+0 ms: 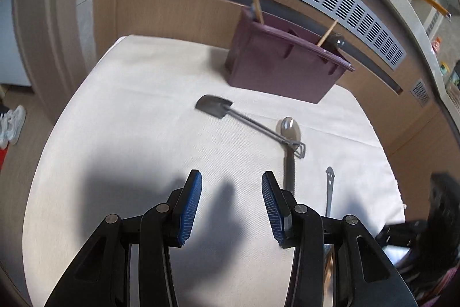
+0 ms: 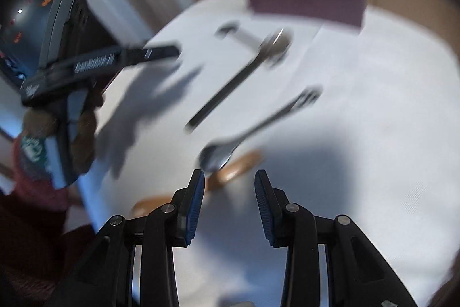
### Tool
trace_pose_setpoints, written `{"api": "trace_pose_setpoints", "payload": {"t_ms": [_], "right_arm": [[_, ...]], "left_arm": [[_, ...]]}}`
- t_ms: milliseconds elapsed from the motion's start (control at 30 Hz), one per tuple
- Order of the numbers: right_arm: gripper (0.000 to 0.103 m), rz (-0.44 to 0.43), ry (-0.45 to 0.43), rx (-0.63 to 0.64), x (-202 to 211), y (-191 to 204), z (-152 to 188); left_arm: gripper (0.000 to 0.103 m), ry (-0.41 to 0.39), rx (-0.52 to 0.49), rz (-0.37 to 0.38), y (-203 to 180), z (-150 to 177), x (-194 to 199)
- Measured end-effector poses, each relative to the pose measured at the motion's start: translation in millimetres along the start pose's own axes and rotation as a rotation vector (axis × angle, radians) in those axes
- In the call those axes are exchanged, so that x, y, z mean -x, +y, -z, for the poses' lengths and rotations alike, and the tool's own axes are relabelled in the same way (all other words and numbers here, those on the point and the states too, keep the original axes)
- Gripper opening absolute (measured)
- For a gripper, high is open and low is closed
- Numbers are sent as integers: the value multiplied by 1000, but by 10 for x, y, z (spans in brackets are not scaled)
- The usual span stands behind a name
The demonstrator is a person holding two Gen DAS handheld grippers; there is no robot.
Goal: Organize utensils
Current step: 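Grasp the wooden spoon with right tool while left tool grasps the silver spoon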
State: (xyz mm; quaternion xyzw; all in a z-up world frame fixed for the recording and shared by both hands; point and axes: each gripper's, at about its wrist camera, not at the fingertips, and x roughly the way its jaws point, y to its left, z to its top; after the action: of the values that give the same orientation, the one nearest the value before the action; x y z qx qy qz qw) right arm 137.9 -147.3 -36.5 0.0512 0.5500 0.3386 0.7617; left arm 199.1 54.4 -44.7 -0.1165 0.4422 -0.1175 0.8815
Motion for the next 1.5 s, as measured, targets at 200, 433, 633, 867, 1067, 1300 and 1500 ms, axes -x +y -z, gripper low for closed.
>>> {"api": "trace_pose_setpoints", "payload": {"t_ms": [200, 433, 633, 867, 1067, 1300, 1500], "right_arm": [[36, 120, -45, -48, -155, 159, -162], [36, 266, -46, 209, -143, 425, -14], [9, 287, -40, 206, 60, 119, 36], [9, 419, -121, 23, 266, -554, -214], [12, 323, -152, -88, 350, -854, -286], [23, 312, -192, -75, 313, -759, -231], [23, 293, -217, -62, 278, -767, -200]], "left_arm": [[45, -32, 35, -4, 54, -12, 89], [45, -23, 37, -5, 38, 8, 74], [45, 6, 1, -2, -86, 33, -52], [45, 43, -49, 35, -298, -24, -226], [45, 41, -223, 77, -744, -212, -370], [44, 145, -321, -11, -1078, -619, -994], [44, 221, -374, -114, -1151, -570, -1219]]}}
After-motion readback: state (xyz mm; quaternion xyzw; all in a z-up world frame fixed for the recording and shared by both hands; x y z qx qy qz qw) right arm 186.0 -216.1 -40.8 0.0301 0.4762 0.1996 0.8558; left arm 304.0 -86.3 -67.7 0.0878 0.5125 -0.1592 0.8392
